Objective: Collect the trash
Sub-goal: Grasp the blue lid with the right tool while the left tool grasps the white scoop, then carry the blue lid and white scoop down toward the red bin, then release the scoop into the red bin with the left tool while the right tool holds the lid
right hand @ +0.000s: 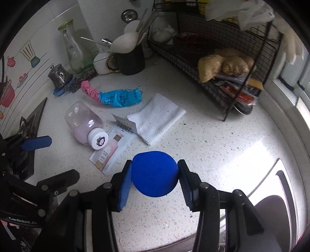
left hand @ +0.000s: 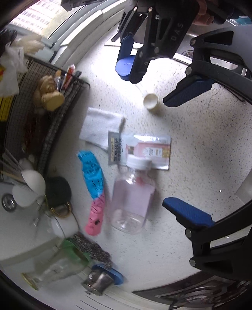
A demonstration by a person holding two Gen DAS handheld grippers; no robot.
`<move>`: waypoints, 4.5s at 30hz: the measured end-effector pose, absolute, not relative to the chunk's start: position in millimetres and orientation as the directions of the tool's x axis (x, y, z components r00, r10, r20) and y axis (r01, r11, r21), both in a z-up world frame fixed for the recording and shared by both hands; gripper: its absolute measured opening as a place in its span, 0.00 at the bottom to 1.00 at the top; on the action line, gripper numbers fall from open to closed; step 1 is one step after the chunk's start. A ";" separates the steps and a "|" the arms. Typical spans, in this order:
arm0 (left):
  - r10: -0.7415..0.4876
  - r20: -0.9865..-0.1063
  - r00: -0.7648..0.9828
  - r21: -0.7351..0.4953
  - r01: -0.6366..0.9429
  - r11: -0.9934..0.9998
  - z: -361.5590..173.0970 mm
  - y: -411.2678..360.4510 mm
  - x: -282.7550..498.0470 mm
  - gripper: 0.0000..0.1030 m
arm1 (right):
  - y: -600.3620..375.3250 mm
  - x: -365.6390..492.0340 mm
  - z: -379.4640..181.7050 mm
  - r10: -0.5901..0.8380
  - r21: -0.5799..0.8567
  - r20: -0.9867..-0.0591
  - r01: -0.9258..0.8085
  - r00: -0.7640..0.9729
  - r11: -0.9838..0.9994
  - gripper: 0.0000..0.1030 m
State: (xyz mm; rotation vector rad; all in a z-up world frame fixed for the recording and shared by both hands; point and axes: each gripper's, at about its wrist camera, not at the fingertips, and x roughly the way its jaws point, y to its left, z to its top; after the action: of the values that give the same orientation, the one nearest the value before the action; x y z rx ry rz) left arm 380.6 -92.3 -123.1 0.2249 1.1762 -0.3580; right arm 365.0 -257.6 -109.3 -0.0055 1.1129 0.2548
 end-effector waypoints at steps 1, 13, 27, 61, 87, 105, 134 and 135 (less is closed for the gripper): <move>-0.166 -0.927 0.335 -0.017 0.405 0.914 -122.8 -98.3 380.8 0.91 | -265.1 361.5 -107.7 0.191 0.122 -0.887 -0.186 0.421 0.975 0.42; -0.238 -0.950 0.203 -0.065 0.616 0.785 -156.1 -165.1 385.5 0.91 | -307.5 348.0 -138.2 0.170 0.167 -0.912 -0.039 0.374 0.985 0.42; -0.200 -0.969 0.148 -0.032 0.722 0.691 -194.3 -210.6 405.7 0.88 | -341.0 342.9 -154.6 0.148 0.173 -0.916 0.034 0.372 0.984 0.42; -0.282 -0.931 0.232 -0.069 0.647 0.759 -115.0 -145.4 341.6 0.26 | -289.0 311.8 -111.5 0.159 0.173 -0.895 -0.004 0.417 0.985 0.42; -0.297 -0.894 0.334 -0.086 0.524 0.848 -67.5 30.0 156.4 0.26 | -159.3 128.6 -71.3 0.185 0.154 -0.859 -0.103 0.478 0.983 0.42; -0.230 -0.957 0.175 -0.152 0.372 0.916 -173.3 114.6 70.2 0.26 | -92.5 58.8 -156.0 0.215 0.161 -0.916 -0.181 0.339 0.970 0.42; -0.284 -0.958 0.023 -0.246 0.440 0.864 -383.8 68.9 85.3 0.54 | -113.2 47.2 -320.7 0.091 0.083 -0.952 -0.041 0.291 0.996 0.42; -0.288 -0.957 0.025 -0.249 0.438 0.864 -381.9 70.4 85.8 0.54 | -114.3 46.3 -320.0 0.096 0.089 -0.953 -0.038 0.287 0.995 0.42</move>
State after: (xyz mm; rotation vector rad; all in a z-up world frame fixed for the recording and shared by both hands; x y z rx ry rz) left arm 85.8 70.4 -381.9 0.1278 1.4404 -0.5643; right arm 46.3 -114.3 -320.0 0.0525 1.2768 0.0894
